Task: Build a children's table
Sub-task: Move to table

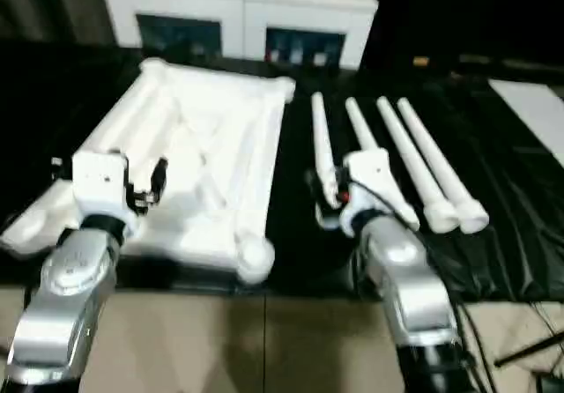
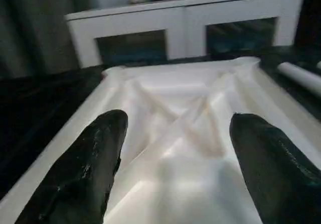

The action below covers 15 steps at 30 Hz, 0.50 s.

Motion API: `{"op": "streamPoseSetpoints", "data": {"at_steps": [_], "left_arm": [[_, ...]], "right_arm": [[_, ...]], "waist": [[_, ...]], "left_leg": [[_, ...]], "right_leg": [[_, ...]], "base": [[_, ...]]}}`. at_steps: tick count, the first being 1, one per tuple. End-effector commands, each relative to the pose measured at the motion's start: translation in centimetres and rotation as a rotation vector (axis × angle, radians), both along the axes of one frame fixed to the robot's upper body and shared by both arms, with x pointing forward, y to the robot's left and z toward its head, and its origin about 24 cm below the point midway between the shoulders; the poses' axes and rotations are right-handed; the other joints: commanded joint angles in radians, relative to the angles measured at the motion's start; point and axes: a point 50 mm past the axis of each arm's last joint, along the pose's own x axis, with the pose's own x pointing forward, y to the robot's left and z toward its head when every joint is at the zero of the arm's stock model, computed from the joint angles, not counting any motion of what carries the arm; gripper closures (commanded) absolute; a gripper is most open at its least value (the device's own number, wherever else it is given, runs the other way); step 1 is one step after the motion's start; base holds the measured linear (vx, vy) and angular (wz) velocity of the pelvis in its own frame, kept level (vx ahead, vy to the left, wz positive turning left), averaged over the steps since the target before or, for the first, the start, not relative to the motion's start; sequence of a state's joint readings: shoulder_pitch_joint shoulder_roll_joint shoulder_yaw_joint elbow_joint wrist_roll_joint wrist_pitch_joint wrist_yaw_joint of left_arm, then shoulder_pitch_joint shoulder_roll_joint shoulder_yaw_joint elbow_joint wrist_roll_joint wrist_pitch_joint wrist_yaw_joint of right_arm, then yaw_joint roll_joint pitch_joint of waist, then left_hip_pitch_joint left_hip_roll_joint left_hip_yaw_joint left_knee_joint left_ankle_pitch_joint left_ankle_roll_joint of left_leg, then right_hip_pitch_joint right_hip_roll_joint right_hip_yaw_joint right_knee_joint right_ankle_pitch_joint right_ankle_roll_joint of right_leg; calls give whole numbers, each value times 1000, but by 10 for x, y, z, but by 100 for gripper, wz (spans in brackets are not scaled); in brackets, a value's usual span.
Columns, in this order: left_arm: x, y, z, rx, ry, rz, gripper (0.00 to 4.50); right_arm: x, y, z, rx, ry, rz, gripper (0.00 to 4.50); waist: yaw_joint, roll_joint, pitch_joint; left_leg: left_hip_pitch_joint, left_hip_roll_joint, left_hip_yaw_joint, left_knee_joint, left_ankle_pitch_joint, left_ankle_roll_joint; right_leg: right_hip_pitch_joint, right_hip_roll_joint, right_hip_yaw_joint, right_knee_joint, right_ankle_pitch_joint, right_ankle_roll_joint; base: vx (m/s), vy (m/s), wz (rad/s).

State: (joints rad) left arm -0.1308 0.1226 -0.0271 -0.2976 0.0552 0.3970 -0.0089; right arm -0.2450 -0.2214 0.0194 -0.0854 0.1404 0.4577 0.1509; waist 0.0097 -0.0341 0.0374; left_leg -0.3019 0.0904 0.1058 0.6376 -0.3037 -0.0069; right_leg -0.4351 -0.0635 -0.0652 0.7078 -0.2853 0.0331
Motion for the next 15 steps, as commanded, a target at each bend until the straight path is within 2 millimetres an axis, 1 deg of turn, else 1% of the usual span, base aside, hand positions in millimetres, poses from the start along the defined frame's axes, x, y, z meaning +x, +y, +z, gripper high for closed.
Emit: {"op": "streamPoseSetpoints", "data": {"at_steps": [1,2,3,4,5,6,7,8,9,10,11,12,13,14,15], "left_arm": [[1,-12,-1,-13,11,-57,80],[1,-12,-1,-15,13,-62,80],[1,-13,-1,-10,15,-67,80],[0,-15,-3,-9,23,-87,80],[0,-17,-3,-8,27,-103,80],[-1,-19,-3,-20,31,-137,80],[-2,-23,-4,-35,38,-192,80],[-3,-25,-4,-46,43,-230,80],[-5,-29,-4,-39,60,-308,80],[-9,-32,-4,-6,63,-408,80],[-13,-33,-3,14,60,-491,80],[-18,-32,-3,38,80,-598,80],[-21,-30,-3,51,102,-679,80],[-22,-29,-3,53,109,-697,80],[-23,-28,-3,55,120,-725,80]], "right_arm": [[0,-12,0,-29,6,-45,51],[0,-12,0,-28,4,-46,51],[0,-13,0,-27,3,-47,51],[-1,-14,1,-34,-3,-44,51],[-1,-15,2,-35,-5,-43,51],[-2,-16,3,-30,-7,-36,51],[-2,-18,5,-20,-19,-16,51],[-3,-19,7,-13,-28,-2,51],[-4,-20,10,-2,-39,33,51],[-6,-21,14,3,-52,95,51],[-8,-21,17,3,-64,158,51],[-12,-20,20,11,-59,241,51],[-15,-18,22,18,-55,305,51],[-15,-18,22,20,-54,319,51],[-16,-17,23,23,-51,340,51]], "waist": [[0,-36,-46],[38,-67,-48],[47,-52,-55],[50,-40,-46],[50,-36,-42],[52,-28,-37],[56,-18,-28],[53,49,-42],[32,50,-22],[12,60,-32],[18,62,-57],[26,67,-70],[29,56,-73],[45,45,-77],[47,43,-74]], "left_leg": [[23,45,11,-85,4,279],[-33,-26,26,53,-128,194],[-52,-8,-1,75,-92,154],[-104,11,-29,104,14,47],[-106,14,-31,105,36,29],[-109,28,-32,88,90,7],[-103,42,-33,58,119,8],[-67,98,-29,-68,242,27],[-65,131,-53,-103,139,50],[-49,168,-81,-105,119,92],[2,189,-99,-79,136,140],[3,170,-96,-41,442,189],[-2,160,-90,-24,602,204],[-19,134,-73,-9,793,185],[-33,117,-57,-11,788,162]], "right_leg": [[53,-64,74,-133,133,-67],[148,-156,190,-226,-264,-138],[181,-195,210,-222,-343,-218],[211,-174,185,-202,-321,-311],[205,-165,180,-205,-275,-343],[198,-145,151,-211,-205,-400],[181,-133,125,-216,-206,-405],[153,-47,33,-178,-149,-302],[125,-9,18,-149,-120,-244],[99,6,11,-96,-63,-208],[71,-26,26,-81,51,-175],[56,-40,34,-75,223,-158],[55,-49,44,-78,301,-146],[61,-60,59,-80,412,-135],[70,-61,63,-84,441,-141]], "base": [[154,-72,13],[154,-72,13],[159,-76,5],[153,-37,-5],[153,-37,-5],[138,2,0],[118,47,5],[118,47,5],[121,126,-1],[125,144,2],[125,144,2],[98,102,8],[73,88,-1],[73,88,-1],[52,61,-6]]}}
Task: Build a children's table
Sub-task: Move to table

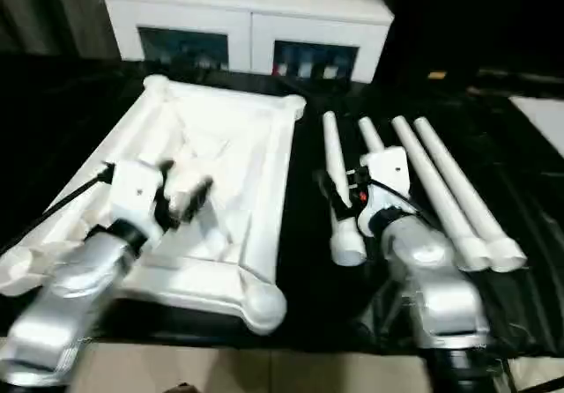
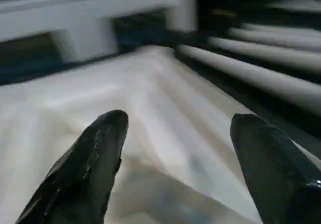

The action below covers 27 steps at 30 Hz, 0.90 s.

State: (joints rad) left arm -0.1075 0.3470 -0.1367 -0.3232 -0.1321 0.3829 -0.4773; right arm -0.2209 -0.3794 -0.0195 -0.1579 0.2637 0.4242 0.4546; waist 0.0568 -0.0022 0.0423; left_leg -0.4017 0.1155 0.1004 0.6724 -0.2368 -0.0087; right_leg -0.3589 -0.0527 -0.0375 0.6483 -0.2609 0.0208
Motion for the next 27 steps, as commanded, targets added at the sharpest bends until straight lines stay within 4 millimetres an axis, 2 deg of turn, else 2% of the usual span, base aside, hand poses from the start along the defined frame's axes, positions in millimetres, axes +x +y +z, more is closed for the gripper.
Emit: {"op": "streamPoseSetpoints", "data": {"at_steps": [1,2,3,4,5,6,7,8,9,10,11,13,15,17,18,20,21,22,23,25,26,27], "left_arm": [[-9,-7,3,47,30,-241,80],[-11,-5,1,73,53,-291,80],[-12,-3,0,98,81,-344,80],[-12,-3,0,98,81,-344,80],[-14,0,-2,137,117,-401,80],[-15,3,-3,180,141,-437,80],[-16,5,-4,201,160,-469,80],[-16,6,-4,205,166,-479,80],[-20,9,-4,247,217,-559,80],[-22,10,-4,262,234,-584,80],[-23,11,-5,282,253,-614,80],[-25,13,-6,322,284,-661,80],[-24,14,-13,401,298,-691,80],[-20,14,-20,460,287,-680,80],[-17,14,-23,484,276,-664,80],[-8,12,-27,510,254,-607,80],[-2,11,-32,543,253,-562,80],[0,11,-35,569,251,-554,80],[1,11,-35,572,251,-554,80],[3,11,-39,604,247,-542,80],[6,12,-42,621,250,-519,80],[12,13,-45,647,241,-482,80]], "right_arm": [[-12,15,1,15,21,185,51],[-17,20,-1,-6,31,257,51],[-21,24,-3,-41,38,321,51],[-21,24,-3,-41,38,321,51],[-24,24,-6,-81,52,375,51],[-25,22,-7,-107,66,400,51],[-26,20,-7,-120,70,415,51],[-26,20,-7,-123,70,419,51],[-28,17,-6,-138,78,458,51],[-29,16,-5,-141,82,471,51],[-30,15,-5,-149,85,487,51],[-31,13,-4,-166,92,515,51],[-32,10,-3,-183,100,542,51],[-33,8,-4,-195,107,556,51],[-33,7,-3,-201,106,555,51],[-33,6,-3,-206,106,551,51],[-33,4,-4,-221,106,545,51],[-33,4,-4,-227,105,541,51],[-33,4,-4,-227,105,540,51],[-32,4,-5,-230,104,537,51],[-32,4,-4,-229,103,536,51],[-33,4,-5,-236,104,536,51]], "waist": [[5,4,-84],[14,9,-77],[9,10,-60],[7,10,-54],[2,8,-43],[2,12,-43],[0,12,-29],[-1,10,-25],[0,0,-19],[5,5,-19],[4,5,-17],[2,2,-10],[1,1,-12],[1,2,-19],[0,6,-21],[-1,6,-24],[-1,4,-25],[2,8,-27],[2,8,-27],[2,4,-31],[1,3,-32],[4,10,-32]], "left_leg": [[41,66,-35,-55,650,124],[35,69,-23,-68,484,95],[25,78,-16,-91,253,69],[24,84,-16,-103,140,53],[26,97,-18,-124,-54,22],[30,100,-18,-130,-121,6],[41,104,-10,-142,-297,-27],[41,103,-6,-145,-338,-38],[48,103,-1,-148,-395,-59],[53,104,-2,-147,-414,-67],[57,104,2,-147,-425,-74],[60,106,-2,-154,-471,-94],[59,108,-3,-157,-468,-91],[57,110,1,-157,-425,-85],[57,110,2,-157,-412,-84],[53,110,6,-158,-376,-77],[54,110,9,-155,-363,-72],[57,111,11,-154,-346,-68],[57,111,11,-154,-346,-68],[46,113,12,-155,-282,-44],[46,113,13,-153,-269,-38],[50,112,16,-150,-254,-30]], "right_leg": [[26,-71,38,-17,487,-149],[25,-76,36,-32,446,-160],[29,-83,37,-45,319,-187],[33,-89,38,-51,249,-205],[39,-96,39,-62,108,-235],[39,-97,39,-64,58,-243],[24,-100,46,-81,-113,-247],[23,-103,49,-87,-176,-240],[17,-108,53,-102,-308,-217],[12,-113,55,-106,-363,-203],[7,-113,57,-110,-402,-194],[2,-118,56,-126,-526,-150],[3,-118,55,-128,-530,-141],[3,-115,55,-120,-450,-149],[4,-114,55,-117,-421,-157],[8,-112,54,-110,-343,-181],[8,-112,54,-109,-319,-191],[6,-112,55,-108,-292,-200],[6,-112,55,-108,-292,-200],[18,-112,52,-99,-205,-223],[18,-112,52,-98,-184,-226],[15,-111,52,-97,-159,-235]], "base": [[0,0,0],[0,0,0],[0,0,0],[-62,-9,-7],[-62,-9,-7],[-80,-16,-4],[-87,-19,-1],[-87,-19,-1],[-82,-22,-1],[-71,-26,0],[-71,-26,0],[-64,-14,-5],[-30,-4,-3],[0,0,0],[0,0,0],[0,0,0],[0,0,0],[0,0,0],[0,0,0],[0,0,0],[0,0,0],[0,0,0]]}}
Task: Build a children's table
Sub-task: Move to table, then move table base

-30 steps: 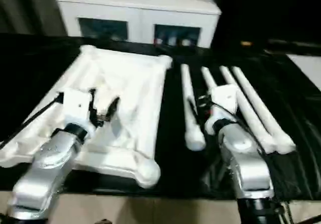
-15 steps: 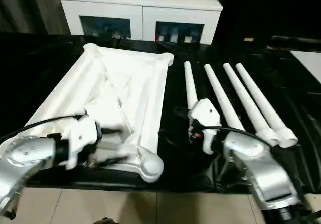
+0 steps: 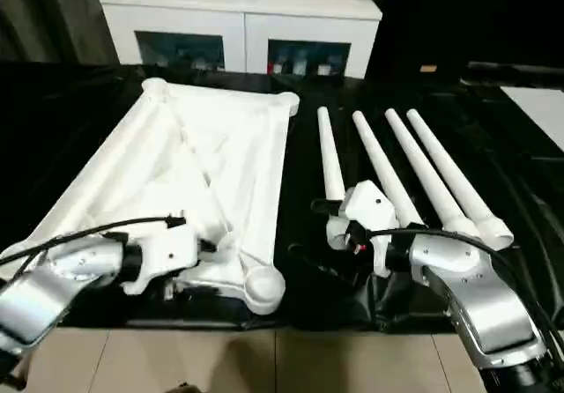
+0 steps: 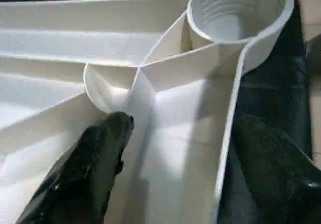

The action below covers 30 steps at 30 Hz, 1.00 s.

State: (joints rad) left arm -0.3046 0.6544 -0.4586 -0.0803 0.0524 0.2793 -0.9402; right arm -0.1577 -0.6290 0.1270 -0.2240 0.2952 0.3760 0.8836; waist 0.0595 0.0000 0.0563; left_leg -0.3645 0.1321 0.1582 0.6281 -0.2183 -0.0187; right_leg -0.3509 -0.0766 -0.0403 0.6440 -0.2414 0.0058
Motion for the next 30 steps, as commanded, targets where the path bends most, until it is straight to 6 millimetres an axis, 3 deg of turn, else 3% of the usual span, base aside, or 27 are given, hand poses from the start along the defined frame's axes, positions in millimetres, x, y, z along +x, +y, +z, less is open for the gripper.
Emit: {"op": "streamPoseSetpoints", "data": {"at_steps": [1,3,5,8,11,14,17,19,20,21,22,24,25,27,30], "left_arm": [[18,10,-17,116,-59,117,80],[22,10,-19,119,-77,143,80],[30,4,-19,67,-87,206,80],[35,0,-19,41,-90,250,80],[42,-2,-22,65,-118,276,80],[44,-3,-23,44,-118,279,80],[49,-14,-16,-46,-154,315,80],[42,-24,-5,-153,-145,282,80],[35,-28,5,-219,-134,254,80],[35,-28,5,-219,-134,254,80],[30,-26,16,-281,-137,259,71],[22,-22,26,-327,-127,249,71],[17,-19,30,-338,-119,233,71],[9,-15,34,-332,-99,196,71],[0,-13,36,-311,-58,144,71]], "right_arm": [[0,-2,1,-32,-29,3,51],[1,-3,1,-36,-33,-9,51],[3,-5,2,-31,-44,-34,51],[5,-6,3,-31,-53,-55,51],[12,-7,1,-42,-76,-140,51],[20,-12,3,-36,-109,-269,51],[35,-23,1,4,14,-504,51],[44,-24,0,35,97,-607,51],[52,-20,-1,88,158,-649,51],[52,-20,-1,88,158,-649,51],[60,-17,-2,72,187,-701,23],[72,-15,-6,32,212,-755,16],[77,-14,-7,12,222,-771,13],[86,-7,-9,13,271,-763,6],[99,-2,-14,-8,349,-799,6]], "waist": [[1,5,-48],[4,3,-49],[3,6,-51],[-1,1,-54],[-3,5,-56],[-5,8,-54],[-9,12,-54],[-10,13,-57],[-8,28,-58],[-9,31,-61],[-9,25,-68],[-13,22,-72],[-12,27,-78],[-13,26,-77],[-15,24,-69]], "left_leg": [[15,96,-40,-104,-268,-18],[16,95,-36,-100,-249,-8],[6,96,-36,-99,-220,4],[5,97,-34,-98,-194,9],[7,97,-32,-97,-186,16],[8,97,-32,-102,-207,3],[13,96,-33,-103,-222,-12],[11,96,-34,-102,-198,-23],[8,95,-35,-101,-191,-27],[13,96,-34,-99,-181,-32],[9,95,-29,-92,-120,-24],[0,88,-27,-85,-38,-4],[0,84,-22,-75,36,15],[-5,80,-19,-73,42,28],[-1,85,-16,-80,-32,22]], "right_leg": [[7,-86,56,-93,-165,-225],[9,-86,57,-92,-133,-236],[18,-90,54,-88,-128,-242],[20,-89,51,-86,-106,-245],[16,-85,50,-86,-77,-255],[14,-84,50,-88,-94,-254],[13,-81,51,-86,-92,-261],[17,-85,51,-80,-56,-274],[18,-86,50,-78,-44,-274],[17,-85,49,-76,-18,-278],[21,-80,47,-68,84,-285],[24,-77,46,-59,174,-299],[20,-75,42,-51,252,-316],[19,-71,42,-49,259,-320],[13,-72,42,-54,140,-319]], "base": [[0,0,0],[0,0,0],[0,0,0],[0,0,0],[0,0,0],[0,0,0],[0,0,0],[0,0,0],[0,0,0],[0,0,0],[0,0,0],[0,0,0],[0,0,0],[0,0,0],[0,0,0]]}}
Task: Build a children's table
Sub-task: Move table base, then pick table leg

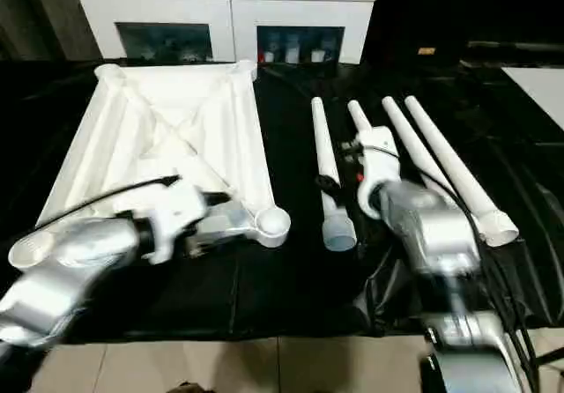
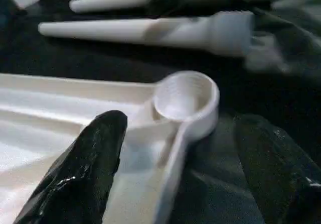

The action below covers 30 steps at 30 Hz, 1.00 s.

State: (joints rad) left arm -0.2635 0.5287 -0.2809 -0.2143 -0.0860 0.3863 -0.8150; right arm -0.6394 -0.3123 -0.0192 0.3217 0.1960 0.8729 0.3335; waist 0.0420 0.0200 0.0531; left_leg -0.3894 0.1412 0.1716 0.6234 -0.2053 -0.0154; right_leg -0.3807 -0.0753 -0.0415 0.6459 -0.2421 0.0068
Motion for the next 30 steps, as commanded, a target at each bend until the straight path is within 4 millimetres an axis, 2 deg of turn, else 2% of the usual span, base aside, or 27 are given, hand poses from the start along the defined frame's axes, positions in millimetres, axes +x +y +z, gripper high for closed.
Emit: {"op": "streamPoseSetpoints", "data": {"at_steps": [1,2,3,4,5,6,8,9,10,11,12,13,15,17,20,23,24,27,28,30], "left_arm": [[-8,-2,3,-2,29,-52,71],[-12,-4,5,-1,52,-74,71],[-13,-5,6,-2,59,-80,71],[-14,-5,6,-3,60,-81,71],[-14,-6,7,-7,66,-86,71],[-15,-7,9,-11,69,-89,71],[-16,-9,12,-20,75,-97,71],[-16,-11,14,-36,82,-107,71],[-15,-14,18,-51,75,-112,71],[-14,-15,20,-57,68,-111,71],[-14,-15,22,-60,64,-109,71],[-13,-16,26,-61,58,-103,71],[-12,-17,29,-70,52,-99,71],[-12,-17,31,-76,52,-97,71],[-12,-15,33,-63,51,-95,71],[-12,-13,33,-59,50,-88,71],[-12,-13,33,-57,50,-86,71],[-11,-13,34,-55,50,-80,71],[-11,-13,34,-55,50,-80,71],[-10,-14,34,-56,48,-76,71]], "right_arm": [[5,0,-7,-29,74,-33,6],[11,1,-11,-45,136,-47,6],[13,2,-11,-38,157,-45,6],[13,2,-12,-37,161,-46,6],[14,2,-12,-33,175,-49,6],[16,1,-14,-41,189,-61,6],[16,-1,-18,-45,238,-66,6],[16,-3,-22,-53,262,-70,6],[14,-5,-26,-55,300,-67,6],[13,-6,-29,-54,323,-64,6],[13,-6,-30,-43,339,-65,6],[13,-6,-32,-10,364,-70,6],[13,-8,-33,0,371,-82,40],[13,-9,-34,-2,375,-87,44],[14,-10,-34,-10,380,-85,81],[15,-11,-34,-8,382,-83,98],[15,-11,-34,-7,383,-83,122],[16,-13,-34,-10,382,-85,132],[16,-13,-34,-10,382,-85,155],[16,-15,-35,-12,382,-88,165]], "waist": [[4,6,-63],[3,-2,-62],[5,5,-61],[5,5,-61],[11,-4,-57],[10,-2,-59],[13,-8,-59],[14,-7,-60],[13,-12,-61],[16,-9,-62],[15,-15,-61],[16,-13,-62],[16,-14,-60],[17,-14,-62],[17,-13,-62],[17,-13,-62],[18,-14,-62],[17,-13,-61],[17,-13,-62],[17,-13,-62]], "left_leg": [[26,77,-27,-78,-59,13],[26,79,-27,-80,-72,-1],[31,78,-24,-81,-87,-17],[31,78,-24,-81,-97,-26],[29,80,-21,-84,-111,-32],[29,80,-22,-84,-112,-38],[27,78,-20,-84,-108,-48],[27,77,-20,-83,-102,-48],[26,77,-18,-82,-91,-46],[26,77,-18,-81,-86,-42],[24,77,-18,-80,-78,-38],[23,76,-19,-79,-70,-31],[21,78,-18,-78,-67,-24],[23,78,-18,-78,-64,-23],[23,78,-18,-77,-72,-23],[22,79,-17,-78,-75,-25],[22,79,-17,-77,-74,-24],[23,80,-17,-78,-84,-25],[23,80,-17,-78,-88,-27],[23,80,-16,-77,-80,-27]], "right_leg": [[41,-72,43,-61,118,-316],[41,-73,44,-59,91,-319],[36,-71,43,-61,64,-316],[36,-71,43,-61,57,-316],[37,-71,45,-63,38,-304],[37,-72,45,-61,36,-301],[38,-72,46,-63,40,-292],[38,-73,46,-62,42,-291],[38,-72,46,-61,54,-291],[39,-74,46,-60,62,-295],[41,-74,46,-61,70,-296],[43,-75,46,-59,76,-298],[43,-78,47,-61,74,-302],[42,-74,45,-59,77,-300],[41,-74,44,-60,64,-302],[41,-73,44,-60,59,-301],[41,-75,44,-60,61,-303],[40,-74,44,-61,49,-306],[40,-74,44,-61,43,-306],[40,-73,44,-60,55,-305]], "base": [[0,0,0],[0,0,0],[0,0,0],[0,0,0],[0,0,0],[0,0,0],[0,0,0],[0,0,0],[0,0,0],[0,0,0],[0,0,0],[0,0,0],[0,0,0],[0,0,0],[0,0,0],[0,0,0],[0,0,0],[0,0,0],[0,0,0],[0,0,0]]}}
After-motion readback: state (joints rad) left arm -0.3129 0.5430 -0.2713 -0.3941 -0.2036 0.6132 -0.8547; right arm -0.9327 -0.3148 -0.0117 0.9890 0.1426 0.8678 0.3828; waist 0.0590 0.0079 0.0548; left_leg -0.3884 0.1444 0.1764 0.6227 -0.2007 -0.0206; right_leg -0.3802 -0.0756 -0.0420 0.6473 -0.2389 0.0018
